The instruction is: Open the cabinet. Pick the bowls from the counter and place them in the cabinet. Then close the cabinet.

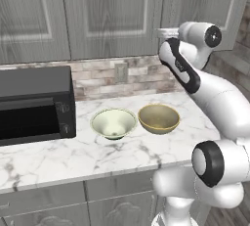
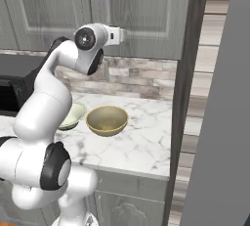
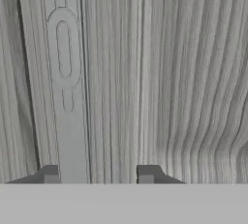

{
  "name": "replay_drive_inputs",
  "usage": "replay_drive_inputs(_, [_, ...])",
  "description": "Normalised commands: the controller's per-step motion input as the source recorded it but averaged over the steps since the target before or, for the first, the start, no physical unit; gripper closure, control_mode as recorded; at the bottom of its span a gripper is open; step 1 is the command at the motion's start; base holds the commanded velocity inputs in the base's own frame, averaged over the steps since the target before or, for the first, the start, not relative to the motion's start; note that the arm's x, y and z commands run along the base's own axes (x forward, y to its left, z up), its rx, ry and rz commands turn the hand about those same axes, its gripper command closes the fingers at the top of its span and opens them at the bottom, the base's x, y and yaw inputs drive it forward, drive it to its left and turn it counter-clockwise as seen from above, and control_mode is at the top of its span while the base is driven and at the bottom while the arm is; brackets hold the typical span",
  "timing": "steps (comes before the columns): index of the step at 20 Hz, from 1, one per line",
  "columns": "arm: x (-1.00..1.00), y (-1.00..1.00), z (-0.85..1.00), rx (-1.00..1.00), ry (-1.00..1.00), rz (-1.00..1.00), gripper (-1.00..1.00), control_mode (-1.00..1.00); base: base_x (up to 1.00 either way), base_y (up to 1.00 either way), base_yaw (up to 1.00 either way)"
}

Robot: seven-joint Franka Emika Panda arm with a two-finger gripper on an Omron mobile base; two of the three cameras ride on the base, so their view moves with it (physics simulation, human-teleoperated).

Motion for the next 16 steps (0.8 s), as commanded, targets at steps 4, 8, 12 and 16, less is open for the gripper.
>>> replay_drive_inputs(4, [-0.45, -1.00, 0.00, 0.04, -0.16, -0.03, 1.00, -1.00, 0.00, 0.00, 0.00])
replay_drive_inputs(8, [-0.91, -1.00, 0.00, 0.09, -0.19, -0.10, 1.00, -1.00, 0.00, 0.00, 0.00])
replay_drive_inputs(12, [-1.00, -1.00, 0.07, 0.12, -0.19, -0.16, 1.00, -1.00, 0.00, 0.00, 0.00])
replay_drive_inputs(16, [-1.00, -1.00, 0.35, 0.23, -0.03, -0.19, 1.00, -1.00, 0.00, 0.00, 0.00])
